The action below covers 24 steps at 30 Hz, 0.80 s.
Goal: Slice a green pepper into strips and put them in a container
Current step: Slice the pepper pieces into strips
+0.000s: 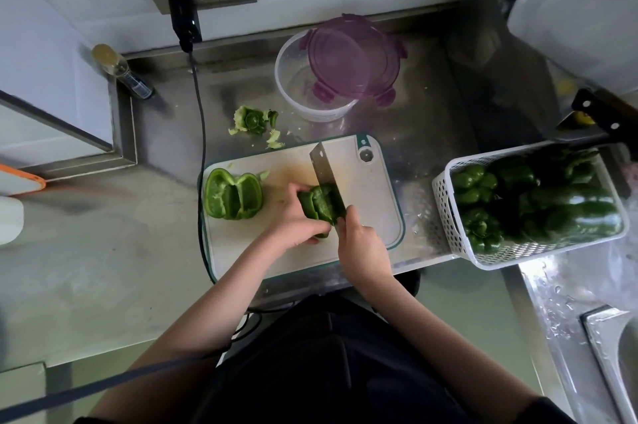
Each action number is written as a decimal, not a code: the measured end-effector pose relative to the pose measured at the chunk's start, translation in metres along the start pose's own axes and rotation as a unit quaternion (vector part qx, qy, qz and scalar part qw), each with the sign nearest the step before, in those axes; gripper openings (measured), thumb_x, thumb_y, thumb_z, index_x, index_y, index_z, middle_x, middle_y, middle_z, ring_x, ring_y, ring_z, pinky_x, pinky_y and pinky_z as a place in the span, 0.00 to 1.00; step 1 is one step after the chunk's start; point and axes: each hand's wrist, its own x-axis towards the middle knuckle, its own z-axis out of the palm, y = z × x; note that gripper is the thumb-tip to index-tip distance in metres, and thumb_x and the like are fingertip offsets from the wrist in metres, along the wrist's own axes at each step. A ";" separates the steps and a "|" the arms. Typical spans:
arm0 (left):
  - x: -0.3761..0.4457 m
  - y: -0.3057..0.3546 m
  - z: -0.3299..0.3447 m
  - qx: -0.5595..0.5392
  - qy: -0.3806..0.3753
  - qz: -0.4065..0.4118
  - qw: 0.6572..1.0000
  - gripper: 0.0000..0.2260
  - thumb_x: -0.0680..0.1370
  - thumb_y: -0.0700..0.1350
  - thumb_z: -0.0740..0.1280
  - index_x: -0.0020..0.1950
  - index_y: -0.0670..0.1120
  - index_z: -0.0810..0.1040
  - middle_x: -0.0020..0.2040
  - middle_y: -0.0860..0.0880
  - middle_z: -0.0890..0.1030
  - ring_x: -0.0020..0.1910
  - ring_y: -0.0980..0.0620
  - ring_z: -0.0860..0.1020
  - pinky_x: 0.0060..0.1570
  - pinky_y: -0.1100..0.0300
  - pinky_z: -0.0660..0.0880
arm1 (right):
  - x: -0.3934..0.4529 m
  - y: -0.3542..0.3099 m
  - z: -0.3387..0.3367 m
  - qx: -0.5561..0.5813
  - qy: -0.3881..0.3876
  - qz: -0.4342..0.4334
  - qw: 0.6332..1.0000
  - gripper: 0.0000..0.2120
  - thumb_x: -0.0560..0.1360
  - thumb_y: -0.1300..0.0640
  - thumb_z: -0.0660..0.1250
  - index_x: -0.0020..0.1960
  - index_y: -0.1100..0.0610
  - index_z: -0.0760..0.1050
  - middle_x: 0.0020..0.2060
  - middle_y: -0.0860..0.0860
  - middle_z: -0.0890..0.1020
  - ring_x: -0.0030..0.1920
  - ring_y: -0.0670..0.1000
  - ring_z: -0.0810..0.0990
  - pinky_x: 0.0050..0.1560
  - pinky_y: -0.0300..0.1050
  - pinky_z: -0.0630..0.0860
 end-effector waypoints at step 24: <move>0.004 -0.003 -0.011 0.020 -0.065 -0.004 0.998 0.39 0.63 0.33 0.75 0.68 0.45 0.58 0.61 0.42 0.65 0.59 0.45 0.71 0.31 0.63 0.78 | 0.003 -0.010 0.013 -0.146 -0.050 -0.025 0.988 0.21 0.77 0.68 0.51 0.69 0.61 0.54 0.46 0.58 0.80 0.44 0.59 0.81 0.37 0.49 0.70</move>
